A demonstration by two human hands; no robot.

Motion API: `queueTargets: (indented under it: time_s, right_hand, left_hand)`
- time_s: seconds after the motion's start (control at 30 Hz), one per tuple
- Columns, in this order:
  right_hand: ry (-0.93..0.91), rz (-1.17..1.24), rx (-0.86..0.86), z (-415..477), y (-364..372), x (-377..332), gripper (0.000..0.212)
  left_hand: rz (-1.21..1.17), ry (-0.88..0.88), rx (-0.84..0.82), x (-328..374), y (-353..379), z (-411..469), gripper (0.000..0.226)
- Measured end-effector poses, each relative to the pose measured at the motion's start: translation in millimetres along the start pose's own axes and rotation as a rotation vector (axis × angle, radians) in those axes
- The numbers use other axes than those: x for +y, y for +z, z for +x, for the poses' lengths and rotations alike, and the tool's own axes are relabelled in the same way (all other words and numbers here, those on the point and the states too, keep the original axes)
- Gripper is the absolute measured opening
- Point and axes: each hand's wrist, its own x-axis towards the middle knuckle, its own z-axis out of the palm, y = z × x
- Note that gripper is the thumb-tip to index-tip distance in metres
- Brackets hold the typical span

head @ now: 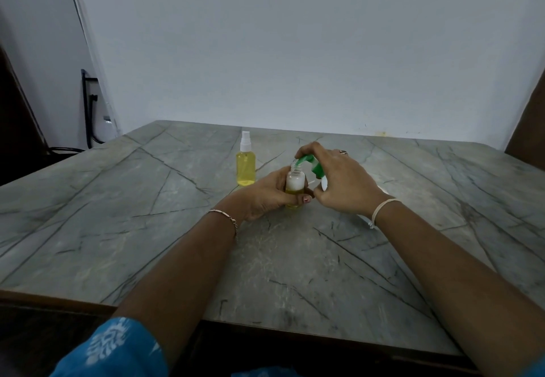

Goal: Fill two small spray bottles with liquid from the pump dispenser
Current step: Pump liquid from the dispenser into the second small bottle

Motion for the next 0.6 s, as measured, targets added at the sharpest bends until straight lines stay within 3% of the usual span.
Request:
queueTargets:
  time_s: [0.6]
  right_hand:
    - [0.031,-0.008,-0.011,0.0,1.1,0.4,0.065]
  left_hand:
    - [0.010,-0.018,0.008,-1.9,-2.6,2.4,0.052]
